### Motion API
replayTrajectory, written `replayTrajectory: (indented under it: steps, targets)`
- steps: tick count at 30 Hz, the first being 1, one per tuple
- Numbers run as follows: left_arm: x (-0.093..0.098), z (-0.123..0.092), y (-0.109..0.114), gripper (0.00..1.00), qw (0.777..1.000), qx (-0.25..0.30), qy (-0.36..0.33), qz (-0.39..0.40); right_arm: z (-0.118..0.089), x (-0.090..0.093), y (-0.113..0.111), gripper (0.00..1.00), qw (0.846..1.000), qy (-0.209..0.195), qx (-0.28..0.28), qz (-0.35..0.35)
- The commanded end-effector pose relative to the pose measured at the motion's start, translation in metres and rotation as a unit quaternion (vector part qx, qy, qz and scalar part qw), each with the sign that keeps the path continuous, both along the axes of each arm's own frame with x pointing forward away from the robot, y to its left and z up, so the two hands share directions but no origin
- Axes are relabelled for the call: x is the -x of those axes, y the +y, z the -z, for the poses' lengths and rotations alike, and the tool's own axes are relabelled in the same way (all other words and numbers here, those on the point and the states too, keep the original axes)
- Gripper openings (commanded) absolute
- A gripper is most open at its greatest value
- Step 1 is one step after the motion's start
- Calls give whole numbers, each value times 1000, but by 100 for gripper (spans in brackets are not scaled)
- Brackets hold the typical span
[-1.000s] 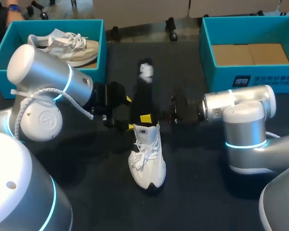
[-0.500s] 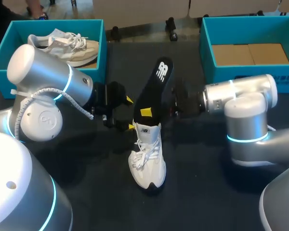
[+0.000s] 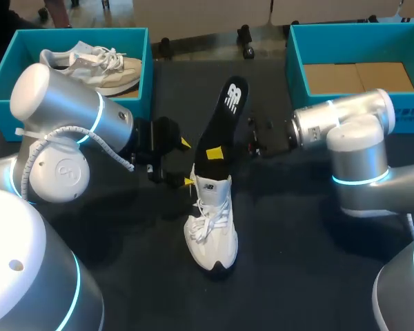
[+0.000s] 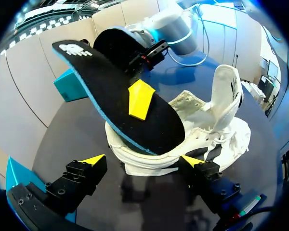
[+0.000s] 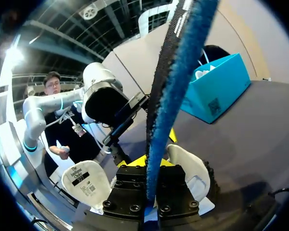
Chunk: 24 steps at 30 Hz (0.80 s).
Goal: Take the shoe out of the shoebox, open the shoe tongue, remove and reinsert the insole, then place the shoe into the shoebox
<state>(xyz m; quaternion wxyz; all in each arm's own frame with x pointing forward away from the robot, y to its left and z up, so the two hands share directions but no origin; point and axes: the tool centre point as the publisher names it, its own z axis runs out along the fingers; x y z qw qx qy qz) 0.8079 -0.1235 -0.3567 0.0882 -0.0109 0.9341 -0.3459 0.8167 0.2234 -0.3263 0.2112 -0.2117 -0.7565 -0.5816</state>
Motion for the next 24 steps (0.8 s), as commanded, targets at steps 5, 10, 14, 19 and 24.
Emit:
replayTrajectory:
  steps: [5, 10, 14, 19, 24]
  targets:
    - [0, 1, -1, 100, 1000, -1, -1, -1, 6, -6, 3, 0, 999, 21, 29, -38]
    - [0, 1, -1, 100, 1000, -1, -1, -1, 12, 0, 5, 0, 998, 31, 42, -47]
    - [0, 1, -1, 100, 1000, -1, -1, -1, 18, 7, 6, 0, 997, 42, 44, -50]
    - [0, 1, -1, 100, 1000, -1, -1, -1, 25, 17, 10, 0, 996, 55, 42, -52]
    - [0, 1, -1, 100, 1000, -1, -1, -1, 28, 24, 15, 0, 995, 67, 39, -55]
